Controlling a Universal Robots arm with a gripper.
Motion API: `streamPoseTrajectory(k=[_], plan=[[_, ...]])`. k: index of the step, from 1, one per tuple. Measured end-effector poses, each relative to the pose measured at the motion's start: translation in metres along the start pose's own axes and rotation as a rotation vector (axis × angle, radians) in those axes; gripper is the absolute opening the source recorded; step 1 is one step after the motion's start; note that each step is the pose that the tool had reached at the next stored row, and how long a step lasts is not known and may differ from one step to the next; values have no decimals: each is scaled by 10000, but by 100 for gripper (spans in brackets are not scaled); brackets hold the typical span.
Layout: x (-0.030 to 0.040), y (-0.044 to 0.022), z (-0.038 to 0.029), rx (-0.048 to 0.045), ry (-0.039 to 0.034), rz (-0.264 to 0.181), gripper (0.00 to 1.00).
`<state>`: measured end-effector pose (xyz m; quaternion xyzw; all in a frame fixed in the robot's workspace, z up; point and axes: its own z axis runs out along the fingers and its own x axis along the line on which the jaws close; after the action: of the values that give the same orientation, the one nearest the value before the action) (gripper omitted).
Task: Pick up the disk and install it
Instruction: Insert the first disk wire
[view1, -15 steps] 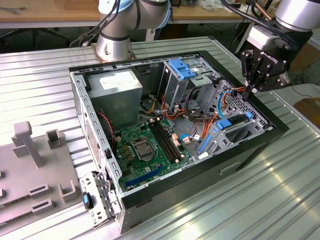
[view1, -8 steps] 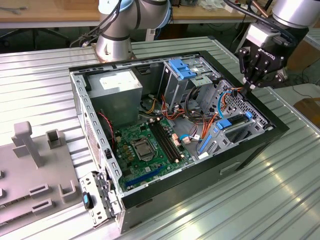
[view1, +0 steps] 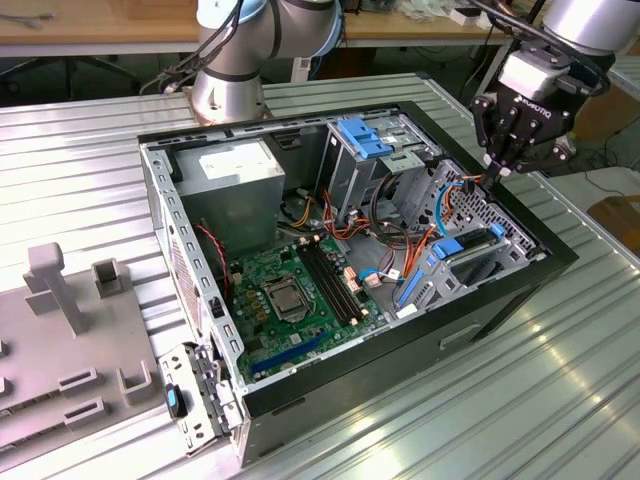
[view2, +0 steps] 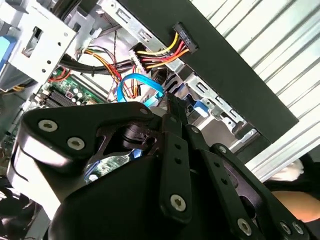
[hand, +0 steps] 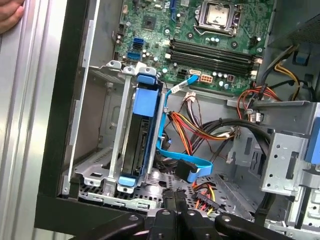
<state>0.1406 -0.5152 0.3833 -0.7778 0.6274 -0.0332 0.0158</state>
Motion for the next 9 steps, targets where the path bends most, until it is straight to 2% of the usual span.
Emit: streamPoseTrajectory(k=[3,9], plan=[[-9,-10,0,-3,-4,-49,11],[-53,-107,12,-45,-15,-74,11]])
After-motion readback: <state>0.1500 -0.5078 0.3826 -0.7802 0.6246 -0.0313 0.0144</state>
